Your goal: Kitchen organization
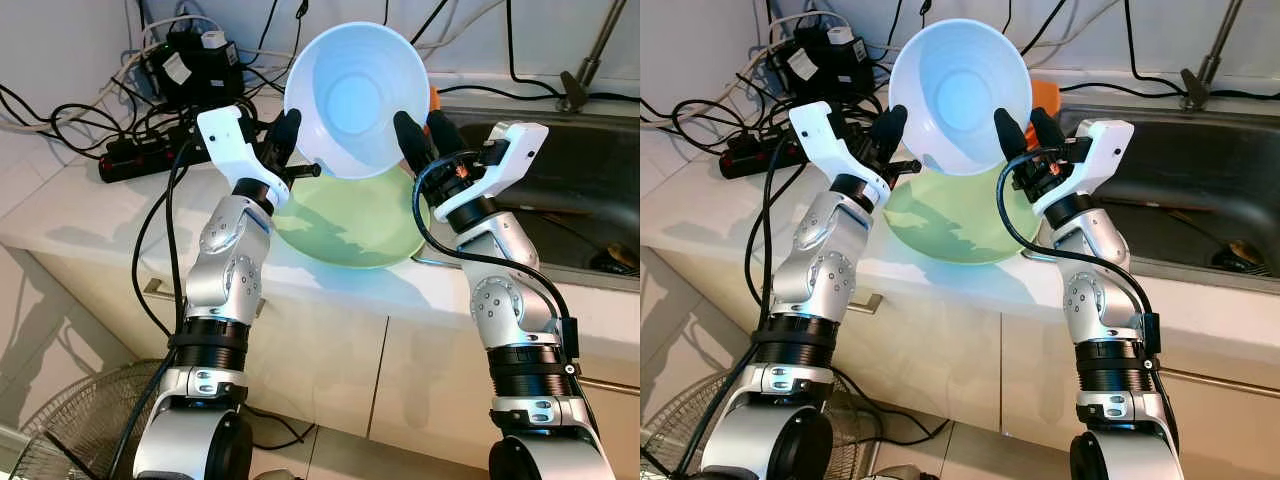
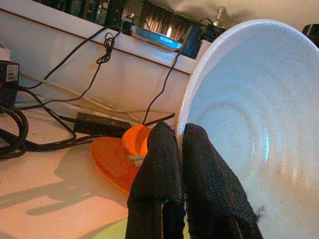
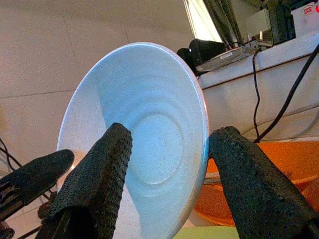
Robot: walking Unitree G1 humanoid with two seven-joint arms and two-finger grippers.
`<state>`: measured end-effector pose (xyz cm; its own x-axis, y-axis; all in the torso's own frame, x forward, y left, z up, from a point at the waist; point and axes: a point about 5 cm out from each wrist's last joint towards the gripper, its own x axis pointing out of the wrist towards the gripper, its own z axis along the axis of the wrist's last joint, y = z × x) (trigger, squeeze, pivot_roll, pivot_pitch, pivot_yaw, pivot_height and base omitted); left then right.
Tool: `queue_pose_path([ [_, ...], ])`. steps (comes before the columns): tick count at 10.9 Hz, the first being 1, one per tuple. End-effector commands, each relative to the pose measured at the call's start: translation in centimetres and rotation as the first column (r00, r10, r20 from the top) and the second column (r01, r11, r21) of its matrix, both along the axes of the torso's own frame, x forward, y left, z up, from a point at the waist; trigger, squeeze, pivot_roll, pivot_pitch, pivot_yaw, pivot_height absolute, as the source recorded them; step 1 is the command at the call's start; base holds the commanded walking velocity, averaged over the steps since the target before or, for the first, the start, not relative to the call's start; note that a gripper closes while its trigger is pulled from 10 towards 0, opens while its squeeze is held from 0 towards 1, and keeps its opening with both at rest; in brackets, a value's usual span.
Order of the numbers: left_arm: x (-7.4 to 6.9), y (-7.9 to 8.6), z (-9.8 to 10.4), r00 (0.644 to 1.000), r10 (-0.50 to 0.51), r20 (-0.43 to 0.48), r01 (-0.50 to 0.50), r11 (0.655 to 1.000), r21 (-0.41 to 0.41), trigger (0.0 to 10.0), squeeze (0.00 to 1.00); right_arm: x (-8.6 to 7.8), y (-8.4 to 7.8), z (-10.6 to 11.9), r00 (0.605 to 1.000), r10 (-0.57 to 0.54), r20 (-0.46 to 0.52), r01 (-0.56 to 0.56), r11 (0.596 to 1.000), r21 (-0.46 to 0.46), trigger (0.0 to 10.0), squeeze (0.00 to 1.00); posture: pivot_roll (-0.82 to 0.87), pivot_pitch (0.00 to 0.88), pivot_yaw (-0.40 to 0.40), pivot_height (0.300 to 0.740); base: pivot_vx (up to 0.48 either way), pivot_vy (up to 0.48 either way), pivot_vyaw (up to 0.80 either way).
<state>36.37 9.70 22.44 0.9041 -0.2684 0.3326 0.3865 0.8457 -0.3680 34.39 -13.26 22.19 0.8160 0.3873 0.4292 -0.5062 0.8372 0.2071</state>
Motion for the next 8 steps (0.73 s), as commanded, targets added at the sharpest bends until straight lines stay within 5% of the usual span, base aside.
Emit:
queue_pose_path([
  [1,-0.4,0.2,1.2,0.997,-0.005,0.072,0.006,1.0,-0.012,10.0,0.0,-0.1,0.4,0.2,1.0,0.013,0.0,-0.013,1.0,0.009,10.0,0.0,0.05,0.0,0.106,0.74,0.0,0.0,0.0],
  [6,-0.8,-0.6,1.1,0.994,-0.066,0.085,0.066,0.998,-0.005,10.0,0.0,0.1,0.3,-0.3,1.0,-0.019,-0.021,0.019,1.0,0.001,10.0,0.0,0.06,0.0,0.104,0.74,0.0,0.0,0.0],
  [7,-0.8,-0.7,1.1,0.994,-0.076,0.083,0.076,0.997,0.0,10.0,0.0,0.2,0.3,-0.3,0.999,-0.023,-0.025,0.023,1.0,-0.001,6.1,0.0,0.06,0.0,0.104,0.74,0.0,0.0,0.0],
  [8,-0.9,-0.9,0.9,0.993,-0.084,0.083,0.082,0.996,0.025,10.0,0.0,0.3,0.4,-0.4,0.999,-0.037,-0.026,0.036,0.999,-0.014,3.6,0.0,0.06,0.0,0.103,0.74,0.0,0.0,0.0],
])
